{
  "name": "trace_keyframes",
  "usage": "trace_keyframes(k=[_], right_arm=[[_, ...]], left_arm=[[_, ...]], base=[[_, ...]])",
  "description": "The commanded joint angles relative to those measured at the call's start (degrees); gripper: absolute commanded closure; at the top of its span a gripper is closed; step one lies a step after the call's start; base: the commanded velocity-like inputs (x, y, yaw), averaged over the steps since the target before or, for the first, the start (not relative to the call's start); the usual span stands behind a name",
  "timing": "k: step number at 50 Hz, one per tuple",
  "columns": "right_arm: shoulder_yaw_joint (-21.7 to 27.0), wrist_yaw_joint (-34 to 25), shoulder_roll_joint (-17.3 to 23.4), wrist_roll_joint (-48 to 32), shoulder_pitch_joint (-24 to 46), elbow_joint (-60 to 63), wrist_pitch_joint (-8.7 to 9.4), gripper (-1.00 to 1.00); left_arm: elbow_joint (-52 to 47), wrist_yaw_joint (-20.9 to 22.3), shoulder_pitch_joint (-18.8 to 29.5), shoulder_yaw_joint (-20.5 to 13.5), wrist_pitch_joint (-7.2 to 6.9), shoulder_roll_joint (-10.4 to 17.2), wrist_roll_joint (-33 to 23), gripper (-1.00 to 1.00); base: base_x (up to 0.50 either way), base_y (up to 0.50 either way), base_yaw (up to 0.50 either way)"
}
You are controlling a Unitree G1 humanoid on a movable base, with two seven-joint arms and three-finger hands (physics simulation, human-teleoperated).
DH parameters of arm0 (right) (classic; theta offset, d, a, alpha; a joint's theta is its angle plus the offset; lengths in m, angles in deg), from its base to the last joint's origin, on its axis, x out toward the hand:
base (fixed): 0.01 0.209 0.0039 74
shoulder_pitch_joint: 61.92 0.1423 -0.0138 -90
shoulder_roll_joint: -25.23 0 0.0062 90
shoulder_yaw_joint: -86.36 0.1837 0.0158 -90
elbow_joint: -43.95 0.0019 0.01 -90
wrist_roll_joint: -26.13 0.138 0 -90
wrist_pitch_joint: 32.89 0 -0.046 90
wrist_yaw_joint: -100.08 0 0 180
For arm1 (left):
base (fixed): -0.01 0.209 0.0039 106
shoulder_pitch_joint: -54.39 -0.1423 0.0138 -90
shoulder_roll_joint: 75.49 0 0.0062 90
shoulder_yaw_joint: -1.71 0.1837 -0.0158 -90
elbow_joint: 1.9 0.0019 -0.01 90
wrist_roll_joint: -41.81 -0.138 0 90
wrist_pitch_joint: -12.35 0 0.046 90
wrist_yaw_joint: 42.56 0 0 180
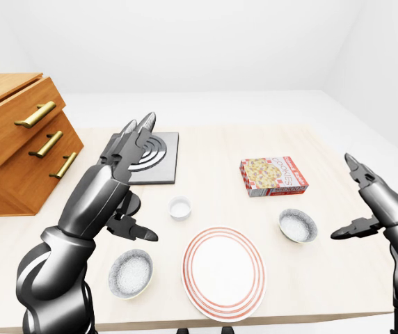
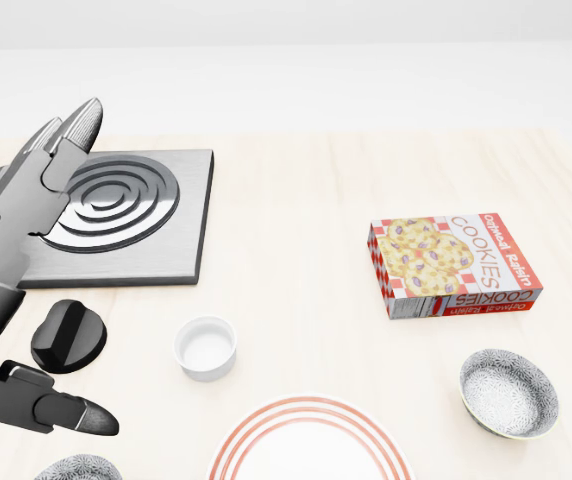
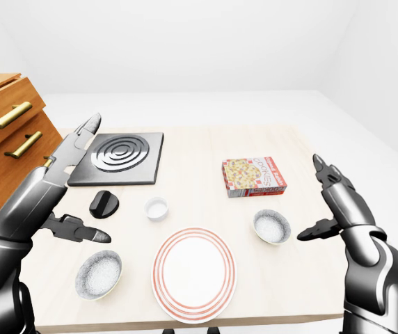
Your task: Pick the akita bowl next to the plate and place it on the plate.
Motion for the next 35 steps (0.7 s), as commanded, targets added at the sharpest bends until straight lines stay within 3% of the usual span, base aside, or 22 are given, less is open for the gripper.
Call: trace_keyframes(k=[1,15,35], right_arm=[[-1.6,3.6,0.0,-0.8,0.2,-4.4,0.00,-1.00],[-3.8,7.8,1.1,-1.4,1.4,-10.2,0.00,-1.00],[-4.9,8.3,1.2,-2.3,1.4,-10.8,0.00,-1.00]], left_arm=[[0.0,0.0,0.0,0.0,0.00,0.0,0.0,-1.00],[-0.2,0.2,0.4,0.2,0.00,0.1,-0.3,-1.00],[0.0,0.1,0.1,0.0,0.00,0.1,-0.1,-1.00]], base=[[0.00,0.00,0.00],[0.00,0.00,0.00],[0.00,0.00,0.00]])
